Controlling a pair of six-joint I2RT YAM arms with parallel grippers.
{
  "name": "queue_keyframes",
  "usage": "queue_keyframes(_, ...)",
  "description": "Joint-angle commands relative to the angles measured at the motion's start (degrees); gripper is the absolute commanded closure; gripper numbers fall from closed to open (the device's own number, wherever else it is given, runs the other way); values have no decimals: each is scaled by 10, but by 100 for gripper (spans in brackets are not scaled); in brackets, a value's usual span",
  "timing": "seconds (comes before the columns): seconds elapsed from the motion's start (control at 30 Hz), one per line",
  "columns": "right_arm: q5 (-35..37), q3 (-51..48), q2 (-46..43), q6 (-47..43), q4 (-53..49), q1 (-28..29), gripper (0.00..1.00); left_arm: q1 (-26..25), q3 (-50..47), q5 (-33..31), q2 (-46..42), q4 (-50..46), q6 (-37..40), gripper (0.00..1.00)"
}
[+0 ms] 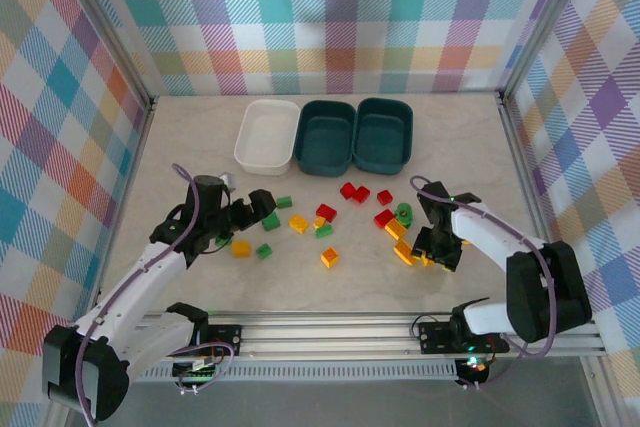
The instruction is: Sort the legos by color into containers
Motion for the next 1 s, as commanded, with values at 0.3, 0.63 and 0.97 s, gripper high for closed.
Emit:
queue_keyframes(0.3, 42, 23, 47, -2, 51, -33, 51, -3, 21, 9, 4, -10, 19, 0)
queue_keyframes(0.63, 53, 59, -12, -30, 35, -33, 77, -3, 35, 8, 48, -16, 6, 0)
queue_keyframes(0.97, 16, 290, 121, -90, 151, -26, 77, -3, 75, 8, 145, -44, -9, 0)
